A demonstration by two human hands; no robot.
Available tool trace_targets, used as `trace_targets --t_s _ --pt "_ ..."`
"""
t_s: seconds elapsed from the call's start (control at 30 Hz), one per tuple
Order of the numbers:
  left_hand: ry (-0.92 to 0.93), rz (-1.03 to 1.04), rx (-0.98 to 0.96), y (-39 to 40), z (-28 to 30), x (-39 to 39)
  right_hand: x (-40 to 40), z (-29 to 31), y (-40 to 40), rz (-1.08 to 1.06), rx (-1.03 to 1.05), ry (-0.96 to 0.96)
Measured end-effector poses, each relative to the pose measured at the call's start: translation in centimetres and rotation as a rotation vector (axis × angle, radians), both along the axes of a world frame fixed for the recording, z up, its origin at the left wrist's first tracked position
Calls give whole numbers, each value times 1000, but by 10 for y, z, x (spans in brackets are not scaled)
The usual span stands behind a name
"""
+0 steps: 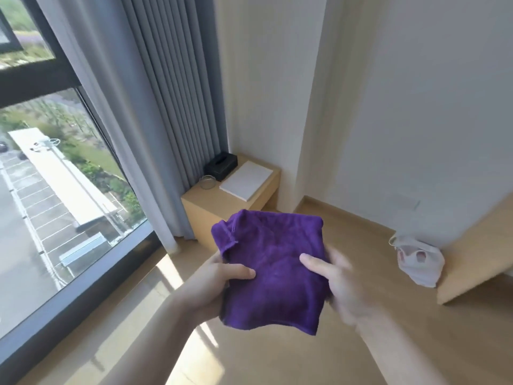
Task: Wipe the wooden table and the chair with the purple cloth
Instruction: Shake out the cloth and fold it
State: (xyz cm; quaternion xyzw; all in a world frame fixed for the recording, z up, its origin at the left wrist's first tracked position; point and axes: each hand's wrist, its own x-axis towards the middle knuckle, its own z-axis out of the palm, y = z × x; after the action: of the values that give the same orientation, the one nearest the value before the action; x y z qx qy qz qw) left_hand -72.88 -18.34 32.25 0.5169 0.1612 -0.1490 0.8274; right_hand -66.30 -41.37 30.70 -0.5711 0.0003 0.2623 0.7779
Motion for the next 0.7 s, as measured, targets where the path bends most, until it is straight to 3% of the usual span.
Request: trace_targets --t_s 0.1,0.23,0.33,0.47,0.6,0.7 --pt "1 61 -56 4 -2 50 67 6 7 95 43 -20" --pt "15 82 -120 23 -9 111 147 -2 27 82 130 114" --pt "55 20 -153 45 -22 163 211 -18 46 171 -13 147" --pt "148 -148 -152 79 -45 251 306 -35 72 443 -254 110" --pt "236 -364 -140 110 -61 340 392 -30 100 666 -340 138" --pt "272 -467 -92 145 -77 401 451 -30 121 653 -393 95"
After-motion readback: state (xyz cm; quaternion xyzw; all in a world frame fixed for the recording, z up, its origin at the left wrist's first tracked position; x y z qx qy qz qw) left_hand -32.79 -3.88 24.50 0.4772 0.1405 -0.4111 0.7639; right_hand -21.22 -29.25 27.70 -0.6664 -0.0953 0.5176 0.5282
